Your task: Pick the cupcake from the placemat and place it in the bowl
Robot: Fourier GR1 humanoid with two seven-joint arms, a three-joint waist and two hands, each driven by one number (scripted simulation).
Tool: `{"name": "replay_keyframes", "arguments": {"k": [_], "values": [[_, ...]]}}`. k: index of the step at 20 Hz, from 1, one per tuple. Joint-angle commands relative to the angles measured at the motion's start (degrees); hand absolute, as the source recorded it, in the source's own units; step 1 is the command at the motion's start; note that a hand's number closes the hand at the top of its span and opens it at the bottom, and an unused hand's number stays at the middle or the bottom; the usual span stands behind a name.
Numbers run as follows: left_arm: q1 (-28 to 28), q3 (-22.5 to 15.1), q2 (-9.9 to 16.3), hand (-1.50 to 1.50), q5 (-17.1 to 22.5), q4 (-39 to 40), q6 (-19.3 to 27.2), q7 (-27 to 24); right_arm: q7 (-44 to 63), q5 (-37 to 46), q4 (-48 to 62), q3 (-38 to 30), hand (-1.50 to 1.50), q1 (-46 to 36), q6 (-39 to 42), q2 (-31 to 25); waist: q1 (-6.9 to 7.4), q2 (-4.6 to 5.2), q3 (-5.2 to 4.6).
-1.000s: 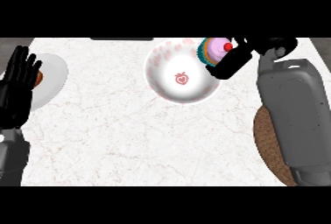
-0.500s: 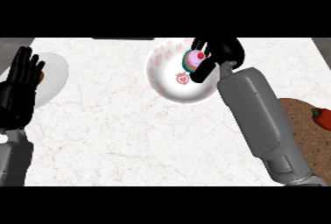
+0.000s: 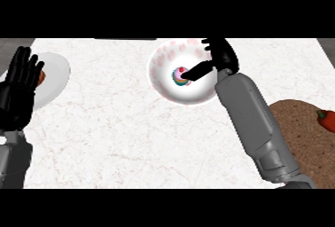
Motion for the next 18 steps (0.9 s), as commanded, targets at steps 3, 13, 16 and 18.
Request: {"name": "replay_keyframes", "arguments": {"k": [3, 13, 16, 18], "values": [[-0.2, 0.6, 0.2, 0.0, 0.1, 0.7, -0.1, -0.2, -10.6, -2.7, 0.7, -5.7, -1.5, 1.1, -13.4, -0.8, -0.35, -0.07, 0.0], [2.4, 2.0, 1.4, 0.0, 0.6, 0.2, -2.0, -1.5, -10.8, -12.6, -6.8, -14.5, -1.5, 6.4, -11.2, -9.2, -1.81, -0.7, -0.04], [1.7, -0.3, -1.4, 0.0, -1.7, -1.8, 1.6, -0.1, -14.8, -17.1, -9.0, -17.1, -1.5, 9.9, -5.8, -14.0, -1.78, -0.67, -0.02], [0.7, -0.9, -2.1, 0.0, -1.5, -2.1, 1.9, 1.1, -19.7, -20.7, -7.1, -20.4, -1.5, 12.0, -3.8, -16.8, -1.58, -0.5, 0.0]]}}
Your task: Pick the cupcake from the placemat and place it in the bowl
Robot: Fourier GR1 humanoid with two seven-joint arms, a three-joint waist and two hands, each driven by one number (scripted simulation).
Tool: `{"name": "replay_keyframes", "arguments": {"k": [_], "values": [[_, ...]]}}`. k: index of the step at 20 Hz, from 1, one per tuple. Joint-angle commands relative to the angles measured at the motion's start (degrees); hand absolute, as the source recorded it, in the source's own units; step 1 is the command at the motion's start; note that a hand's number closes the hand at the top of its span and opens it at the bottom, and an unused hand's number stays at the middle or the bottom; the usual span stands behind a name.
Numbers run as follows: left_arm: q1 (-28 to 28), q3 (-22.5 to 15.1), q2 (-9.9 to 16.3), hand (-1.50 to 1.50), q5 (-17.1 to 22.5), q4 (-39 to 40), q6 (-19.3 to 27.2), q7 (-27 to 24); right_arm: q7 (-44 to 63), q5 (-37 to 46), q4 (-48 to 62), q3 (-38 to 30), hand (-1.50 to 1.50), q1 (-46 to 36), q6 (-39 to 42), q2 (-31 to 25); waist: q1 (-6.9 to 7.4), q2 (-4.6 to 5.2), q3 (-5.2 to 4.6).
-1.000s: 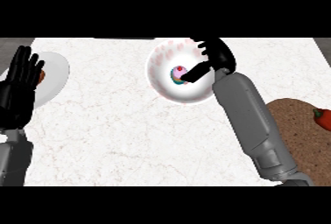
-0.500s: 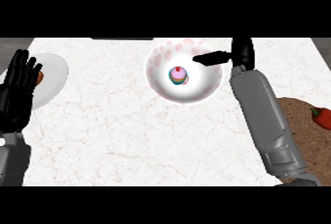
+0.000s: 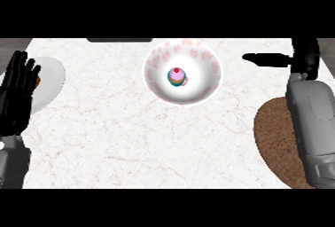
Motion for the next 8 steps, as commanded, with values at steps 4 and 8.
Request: {"name": "replay_keyframes", "arguments": {"k": [4, 8], "values": [[-1.0, 1.5, 2.1, 0.0, 1.2, -0.2, -1.6, 1.6, -7.1, -10.2, -0.6, -7.2, -1.5, 7.0, 11.7, -10.5, 0.01, 0.03, 0.0], [2.2, 0.2, -0.4, 0.0, -0.2, -0.9, -1.3, -1.1, -13.0, -12.4, 2.5, -8.0, -1.5, 12.2, 14.0, -12.1, 0.4, 0.08, -0.01]]}}
